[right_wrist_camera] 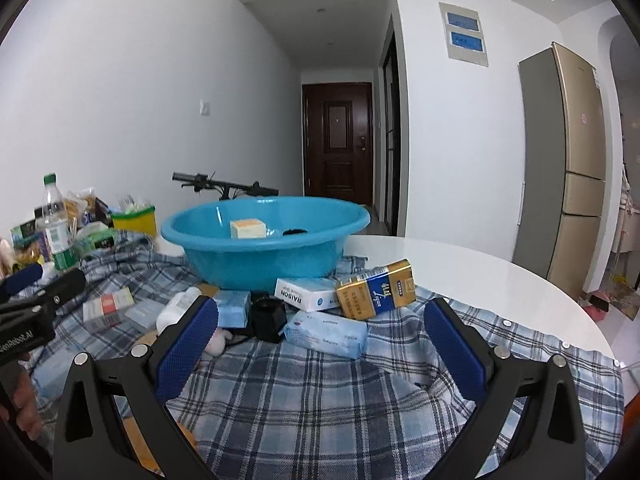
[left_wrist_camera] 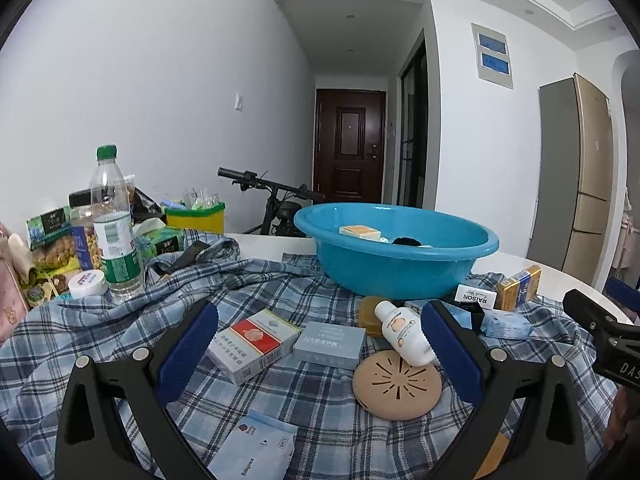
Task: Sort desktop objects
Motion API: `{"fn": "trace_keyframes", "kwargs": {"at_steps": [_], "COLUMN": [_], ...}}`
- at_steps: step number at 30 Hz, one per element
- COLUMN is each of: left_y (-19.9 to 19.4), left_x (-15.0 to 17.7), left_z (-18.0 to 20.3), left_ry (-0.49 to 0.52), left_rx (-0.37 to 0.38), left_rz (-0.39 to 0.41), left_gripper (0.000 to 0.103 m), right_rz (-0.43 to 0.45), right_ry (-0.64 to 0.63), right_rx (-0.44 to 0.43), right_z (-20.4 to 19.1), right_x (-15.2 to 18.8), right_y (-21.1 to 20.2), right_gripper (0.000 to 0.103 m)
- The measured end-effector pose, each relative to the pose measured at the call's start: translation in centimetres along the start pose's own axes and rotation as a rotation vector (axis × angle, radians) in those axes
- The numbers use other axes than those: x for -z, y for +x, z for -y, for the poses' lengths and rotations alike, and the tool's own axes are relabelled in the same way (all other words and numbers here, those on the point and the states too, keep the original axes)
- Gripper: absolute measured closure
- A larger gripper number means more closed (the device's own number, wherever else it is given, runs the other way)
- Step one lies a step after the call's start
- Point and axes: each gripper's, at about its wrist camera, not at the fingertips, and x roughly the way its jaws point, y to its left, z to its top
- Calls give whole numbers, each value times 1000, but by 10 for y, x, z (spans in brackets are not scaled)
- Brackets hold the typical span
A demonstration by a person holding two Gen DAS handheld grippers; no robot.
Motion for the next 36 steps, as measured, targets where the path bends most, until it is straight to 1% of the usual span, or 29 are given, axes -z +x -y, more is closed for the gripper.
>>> {"fn": "trace_keyframes", "kwargs": {"at_steps": [3, 7, 10, 25, 36], "left_y": [1, 0, 1, -1, -2], "left_x": [1, 1, 2, 3, 3], "left_z": [6, 5, 5, 9, 10], "left_ry": [28, 25, 27, 39, 35], "left_rx": [14, 15, 13, 32, 27], "left_rz": [0, 1, 1, 1, 0], "left_gripper": [0, 0, 0, 0, 0], "right_rz": [-5, 1, 3, 0, -1], "right_ry": [-16, 0, -11, -4, -3], "right_rx": [-3, 8, 16, 13, 12], "right_z": [-3, -1, -3, -2, -3], "right_x": [1, 1, 1, 0, 0], "right_y": [0, -1, -2, -2, -2], "right_gripper": [1, 1, 1, 1, 1]}}
